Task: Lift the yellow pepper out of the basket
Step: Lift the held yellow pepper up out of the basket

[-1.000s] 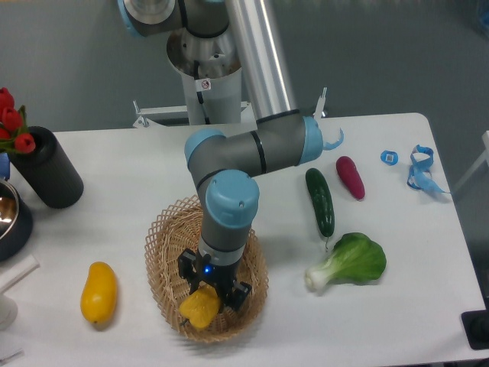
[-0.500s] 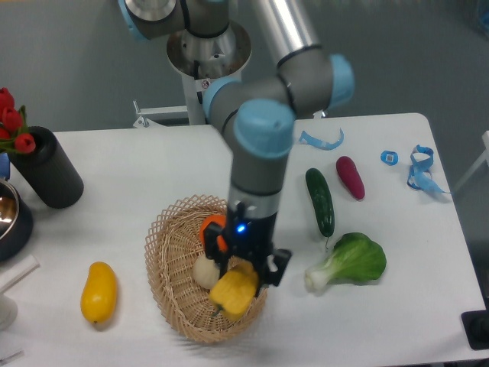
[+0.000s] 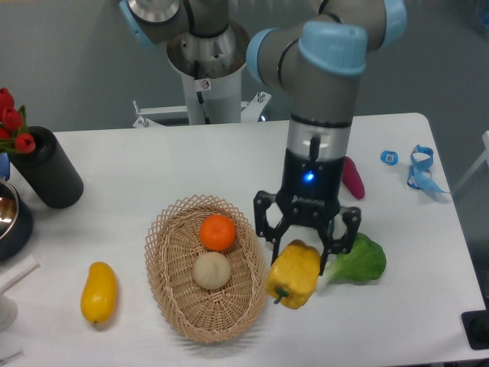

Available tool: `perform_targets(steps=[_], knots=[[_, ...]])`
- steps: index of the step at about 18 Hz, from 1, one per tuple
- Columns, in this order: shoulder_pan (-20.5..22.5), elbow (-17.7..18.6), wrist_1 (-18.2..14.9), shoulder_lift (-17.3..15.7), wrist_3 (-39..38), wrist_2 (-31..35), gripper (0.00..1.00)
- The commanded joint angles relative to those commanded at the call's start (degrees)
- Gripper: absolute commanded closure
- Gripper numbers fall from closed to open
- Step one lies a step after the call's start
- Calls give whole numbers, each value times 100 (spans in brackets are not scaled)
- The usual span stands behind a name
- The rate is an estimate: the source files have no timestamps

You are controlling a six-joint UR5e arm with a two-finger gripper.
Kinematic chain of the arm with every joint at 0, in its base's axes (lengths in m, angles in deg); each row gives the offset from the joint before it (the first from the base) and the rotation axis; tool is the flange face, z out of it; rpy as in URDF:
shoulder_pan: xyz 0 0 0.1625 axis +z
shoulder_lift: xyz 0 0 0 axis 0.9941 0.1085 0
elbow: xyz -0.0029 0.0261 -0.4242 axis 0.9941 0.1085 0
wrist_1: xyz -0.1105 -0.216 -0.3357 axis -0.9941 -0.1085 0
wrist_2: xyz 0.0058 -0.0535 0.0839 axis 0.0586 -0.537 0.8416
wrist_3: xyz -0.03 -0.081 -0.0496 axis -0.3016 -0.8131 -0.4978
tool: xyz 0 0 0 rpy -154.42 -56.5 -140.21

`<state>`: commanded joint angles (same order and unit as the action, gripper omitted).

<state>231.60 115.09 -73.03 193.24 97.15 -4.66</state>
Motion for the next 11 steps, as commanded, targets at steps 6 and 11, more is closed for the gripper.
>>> perform_targets(steps=[6,11], knots=[[132,-35,0,-18,9,-45,56],[308,44,0,-79,97,-220,56]])
